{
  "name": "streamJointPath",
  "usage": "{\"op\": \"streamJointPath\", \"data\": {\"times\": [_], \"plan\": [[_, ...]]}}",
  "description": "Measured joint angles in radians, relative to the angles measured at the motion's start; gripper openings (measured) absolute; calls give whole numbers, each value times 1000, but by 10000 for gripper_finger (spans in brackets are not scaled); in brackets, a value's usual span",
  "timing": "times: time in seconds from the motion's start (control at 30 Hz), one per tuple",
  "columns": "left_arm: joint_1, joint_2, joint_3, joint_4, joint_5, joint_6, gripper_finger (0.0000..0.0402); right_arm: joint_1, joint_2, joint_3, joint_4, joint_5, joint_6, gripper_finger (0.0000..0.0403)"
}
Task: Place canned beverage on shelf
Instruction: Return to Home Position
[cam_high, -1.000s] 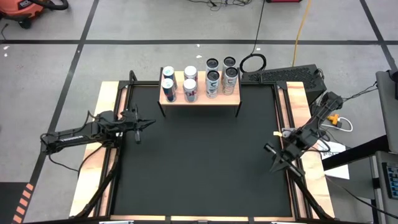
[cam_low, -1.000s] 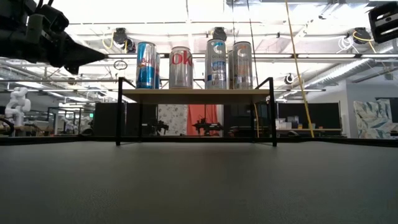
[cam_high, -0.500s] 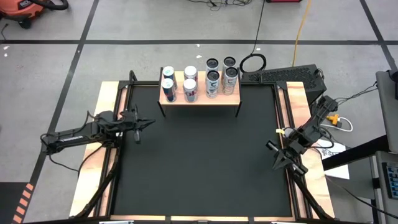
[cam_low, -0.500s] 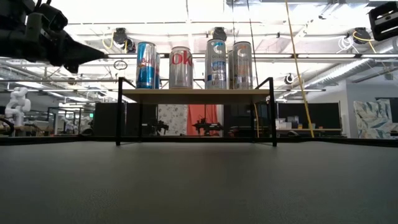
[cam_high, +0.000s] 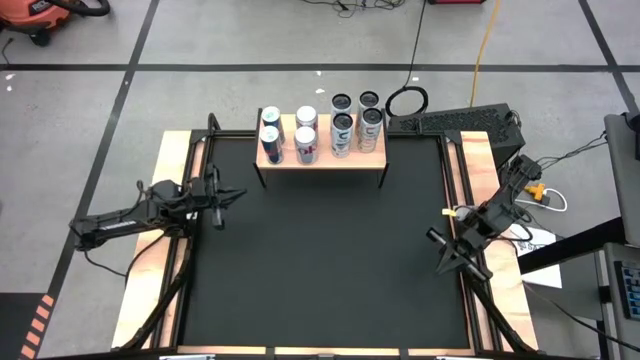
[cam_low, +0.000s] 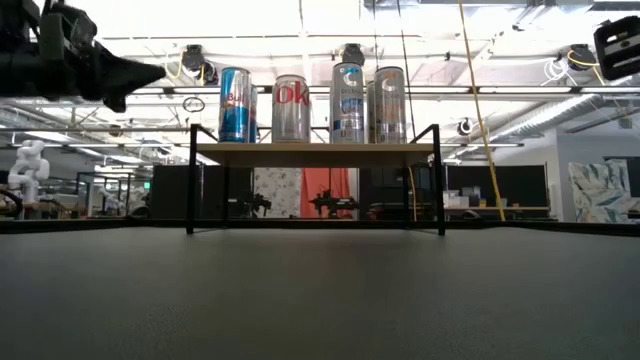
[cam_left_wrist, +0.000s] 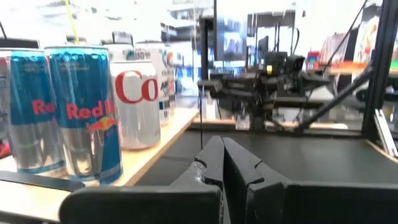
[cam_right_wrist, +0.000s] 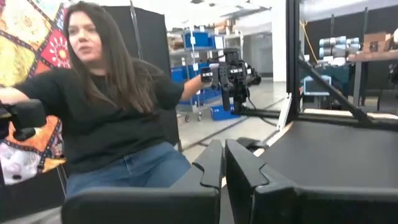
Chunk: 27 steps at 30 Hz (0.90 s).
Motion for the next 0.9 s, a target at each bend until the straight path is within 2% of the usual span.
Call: {"op": "streamJointPath", "data": {"times": [0.07,0.23,0.9], "plan": [[0,0,-50,61,-1,0,0,0,1,0,-19,0,0,0],[0,0,-49,-55,1,0,0,0,1,0,-80,0,0,0],[0,0,-50,-53,0,0,0,0,7,-1,-111,-1,0,0]]}}
